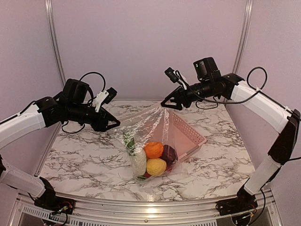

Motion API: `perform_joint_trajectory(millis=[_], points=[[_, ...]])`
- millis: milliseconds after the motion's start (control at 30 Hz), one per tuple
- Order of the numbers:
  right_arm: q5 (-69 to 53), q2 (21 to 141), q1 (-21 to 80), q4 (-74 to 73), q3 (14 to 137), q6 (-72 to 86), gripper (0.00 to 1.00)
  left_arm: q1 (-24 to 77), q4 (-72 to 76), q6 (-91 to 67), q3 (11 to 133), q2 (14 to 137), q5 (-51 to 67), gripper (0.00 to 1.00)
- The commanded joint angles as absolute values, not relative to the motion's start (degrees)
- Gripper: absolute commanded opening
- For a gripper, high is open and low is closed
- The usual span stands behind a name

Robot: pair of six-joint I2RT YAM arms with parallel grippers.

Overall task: Place the food in the zip-top bag and seal the zipper
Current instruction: Zip the zipper of the food storage bag, then reset both arms

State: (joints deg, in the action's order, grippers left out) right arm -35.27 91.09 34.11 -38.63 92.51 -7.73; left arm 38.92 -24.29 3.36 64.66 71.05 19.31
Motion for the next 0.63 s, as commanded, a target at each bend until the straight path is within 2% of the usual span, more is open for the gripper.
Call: perform_joint_trajectory(millis=[0, 67, 100, 167, 200, 300, 433, 600], points=[[-32.97, 92.41, 33.77, -37.61, 100.35, -4.66, 0.65, 38.58, -24.66, 2.36, 70.69, 72.56, 9.73, 0.52], [-31.64, 91.98, 33.76, -37.56, 102.29, -3.77, 0.77, 38.58, -22.91, 1.91, 71.24, 71.2, 8.26, 0.66], [-30.9, 91.68, 33.8, -37.54, 103.18, -3.44, 0.83, 38.58, -21.68, 1.54, 71.35, 70.25, 7.53, 0.77], [-27.93, 90.48, 33.77, -36.98, 104.65, -2.43, 0.97, 38.58, -19.55, 0.41, 71.52, 68.2, 5.29, 0.91], [-25.54, 89.76, 33.77, -36.61, 104.77, -1.86, 0.98, 38.58, -18.8, 0.36, 71.79, 67.38, 3.7, 0.98], [-10.97, 87.05, 33.71, -34.5, 103.48, 2.6, 0.99, 38.58, -17.87, -1.44, 72.66, 65.44, -4.06, 0.99], [8.65, 83.61, 33.75, -31.17, 100.14, 5.59, 0.98, 38.58, -17.84, -3.75, 73.03, 63.45, -21.74, 0.99], [20.33, 80.6, 33.75, -28.44, 97.21, 6.41, 0.99, 38.58, -17.12, -5.21, 71.45, 61.06, -33.59, 0.99]])
